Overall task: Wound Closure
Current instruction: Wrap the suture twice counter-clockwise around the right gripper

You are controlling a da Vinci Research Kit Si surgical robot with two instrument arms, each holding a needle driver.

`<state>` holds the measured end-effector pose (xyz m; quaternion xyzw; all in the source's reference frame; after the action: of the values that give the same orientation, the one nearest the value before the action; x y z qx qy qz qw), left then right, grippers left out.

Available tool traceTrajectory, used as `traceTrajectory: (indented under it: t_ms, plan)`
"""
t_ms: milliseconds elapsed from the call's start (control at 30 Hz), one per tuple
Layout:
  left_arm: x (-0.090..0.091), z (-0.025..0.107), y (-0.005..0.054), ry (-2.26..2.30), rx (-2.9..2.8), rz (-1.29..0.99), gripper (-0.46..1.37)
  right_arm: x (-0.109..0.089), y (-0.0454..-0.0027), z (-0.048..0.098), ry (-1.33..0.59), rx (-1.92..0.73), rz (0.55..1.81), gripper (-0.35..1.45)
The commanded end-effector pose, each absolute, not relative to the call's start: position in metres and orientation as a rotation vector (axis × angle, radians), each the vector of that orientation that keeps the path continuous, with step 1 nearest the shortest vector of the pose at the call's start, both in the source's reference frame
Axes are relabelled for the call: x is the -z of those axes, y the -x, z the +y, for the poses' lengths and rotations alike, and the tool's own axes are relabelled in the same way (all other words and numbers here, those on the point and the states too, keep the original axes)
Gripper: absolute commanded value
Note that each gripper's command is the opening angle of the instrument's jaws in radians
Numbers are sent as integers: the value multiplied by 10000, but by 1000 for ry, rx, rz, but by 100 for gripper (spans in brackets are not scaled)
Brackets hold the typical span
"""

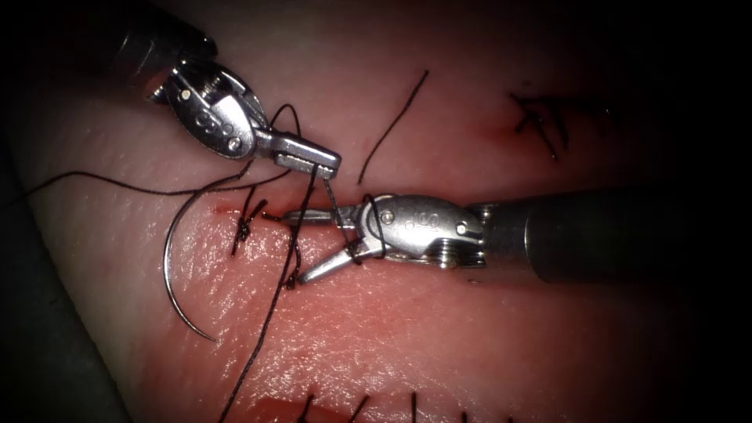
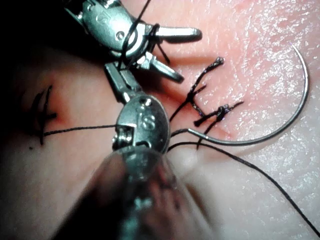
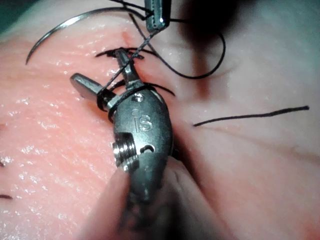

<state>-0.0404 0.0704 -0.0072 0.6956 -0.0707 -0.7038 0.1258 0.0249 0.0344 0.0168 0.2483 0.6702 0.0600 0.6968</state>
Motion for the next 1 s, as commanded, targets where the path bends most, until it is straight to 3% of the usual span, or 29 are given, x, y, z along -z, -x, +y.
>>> traceTrajectory:
  t_ms: [33, 200, 567, 1000]
  plan:
    - [69, 706, 403, -2033, 2044, -209, -35, -169, -249, 343, -567, -128, 1500, 87]
    - [59, 712, 395, -2043, 2030, -208, -35, -171, -244, 340, -598, -131, 1532, 83]
    - [19, 683, 391, -2013, 2015, -247, -35, -167, -235, 362, -609, -273, 1838, 75]
    - [17, 661, 388, -2009, 2012, -238, -35, -166, -207, 387, -583, -418, 1980, 63]
